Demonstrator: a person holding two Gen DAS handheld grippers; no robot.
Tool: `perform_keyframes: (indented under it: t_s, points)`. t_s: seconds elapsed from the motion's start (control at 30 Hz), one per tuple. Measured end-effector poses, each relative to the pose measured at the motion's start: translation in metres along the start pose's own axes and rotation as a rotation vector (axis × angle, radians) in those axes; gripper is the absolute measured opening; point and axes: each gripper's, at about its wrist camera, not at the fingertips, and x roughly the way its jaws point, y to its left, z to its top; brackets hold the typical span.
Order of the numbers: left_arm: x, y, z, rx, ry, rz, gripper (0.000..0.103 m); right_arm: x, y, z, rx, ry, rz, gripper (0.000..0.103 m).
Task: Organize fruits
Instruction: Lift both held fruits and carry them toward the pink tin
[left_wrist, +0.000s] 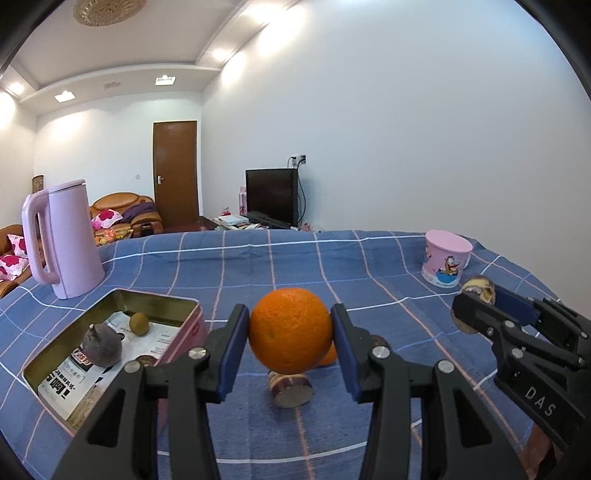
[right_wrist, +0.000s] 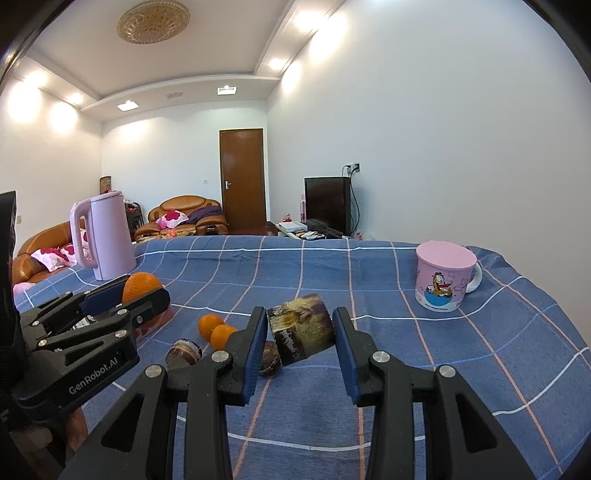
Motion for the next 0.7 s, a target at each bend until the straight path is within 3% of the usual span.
perform_keyframes:
  t_s: [0.7]
  points:
    - [0.001,0.051,0.001,-0.054,0.043,0.098,0.047,0.023,0.052,0.008,-0.072,0.026,0.085,0.038]
